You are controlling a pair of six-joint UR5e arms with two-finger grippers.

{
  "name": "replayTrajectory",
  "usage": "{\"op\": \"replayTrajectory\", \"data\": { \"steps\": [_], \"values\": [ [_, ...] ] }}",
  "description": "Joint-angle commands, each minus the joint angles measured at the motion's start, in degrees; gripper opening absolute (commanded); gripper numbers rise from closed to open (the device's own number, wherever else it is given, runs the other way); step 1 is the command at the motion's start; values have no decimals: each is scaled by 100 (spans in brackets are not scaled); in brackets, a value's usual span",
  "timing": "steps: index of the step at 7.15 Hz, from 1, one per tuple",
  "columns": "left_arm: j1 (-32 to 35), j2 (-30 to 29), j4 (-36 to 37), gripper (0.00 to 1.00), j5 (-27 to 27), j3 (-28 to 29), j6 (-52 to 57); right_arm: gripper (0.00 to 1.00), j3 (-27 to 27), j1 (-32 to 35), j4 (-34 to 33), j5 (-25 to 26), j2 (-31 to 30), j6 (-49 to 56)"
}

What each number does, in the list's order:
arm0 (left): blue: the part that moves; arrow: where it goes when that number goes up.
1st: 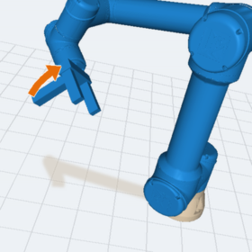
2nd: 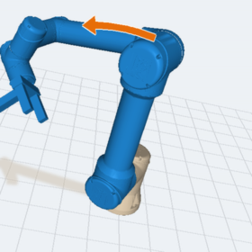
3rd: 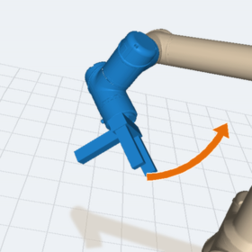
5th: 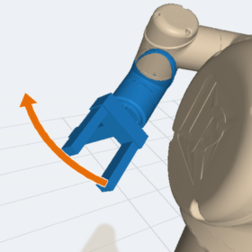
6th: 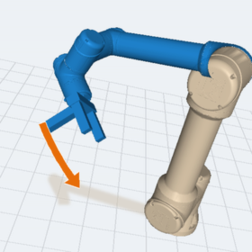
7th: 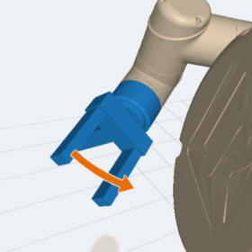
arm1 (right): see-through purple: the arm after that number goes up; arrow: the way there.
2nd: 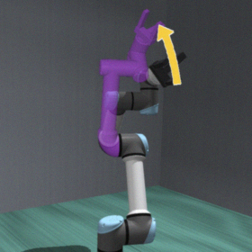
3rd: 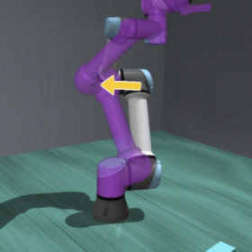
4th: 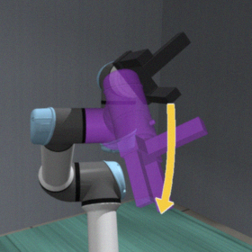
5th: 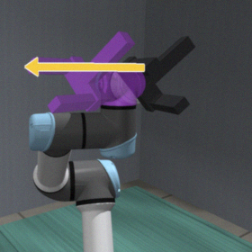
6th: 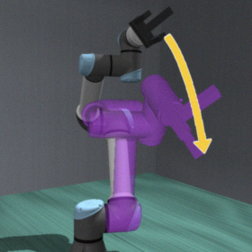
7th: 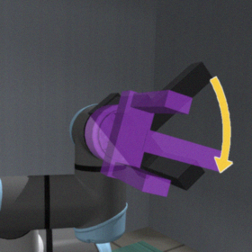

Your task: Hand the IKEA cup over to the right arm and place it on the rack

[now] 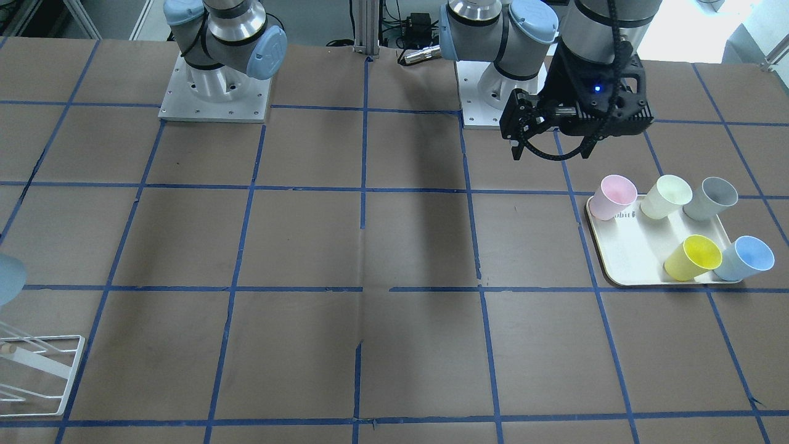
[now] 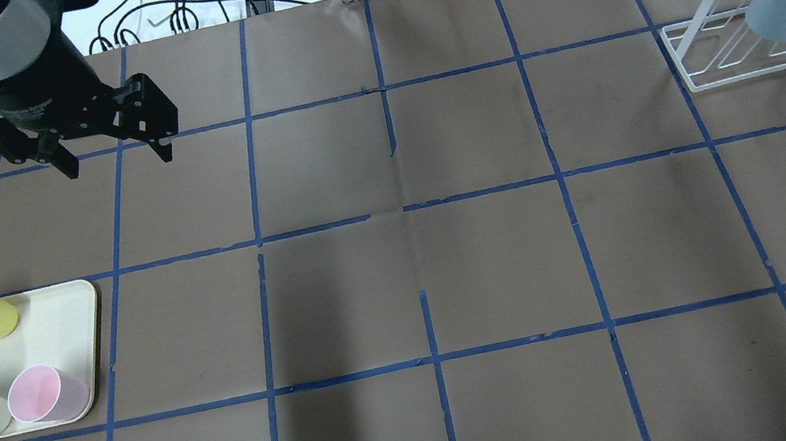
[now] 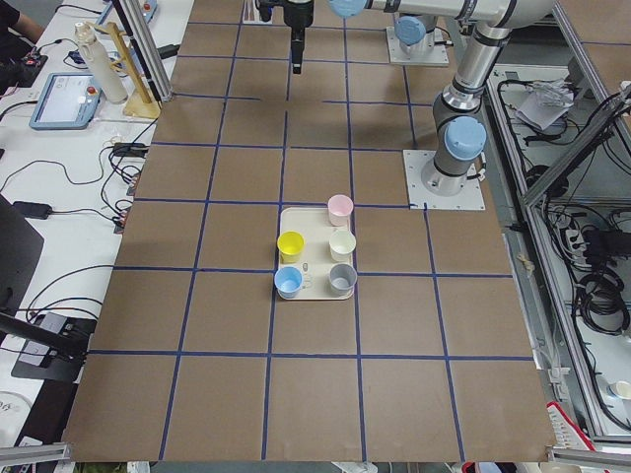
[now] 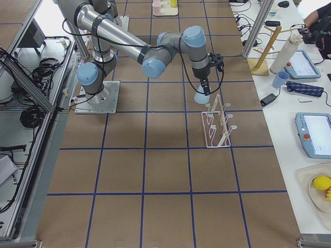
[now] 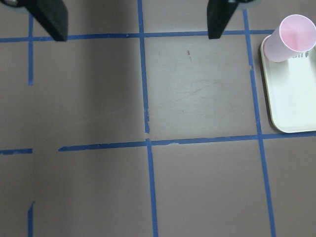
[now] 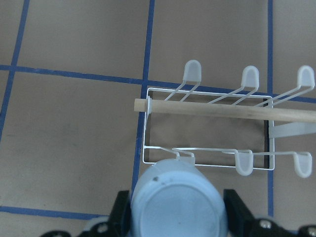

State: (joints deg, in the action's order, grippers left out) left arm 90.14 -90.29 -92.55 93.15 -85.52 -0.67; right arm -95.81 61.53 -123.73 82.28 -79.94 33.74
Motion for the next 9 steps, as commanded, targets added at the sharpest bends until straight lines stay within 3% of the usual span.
{"op": "replayTrajectory", "data": {
  "steps": [1, 9],
  "values": [
    [-128, 81, -263, 100, -481, 167, 75, 0, 1, -1, -151, -10, 127, 10],
    [-207, 56, -308, 100, -465, 220, 15, 0, -8, -18, -678, 8, 628, 19]
  ]
}}
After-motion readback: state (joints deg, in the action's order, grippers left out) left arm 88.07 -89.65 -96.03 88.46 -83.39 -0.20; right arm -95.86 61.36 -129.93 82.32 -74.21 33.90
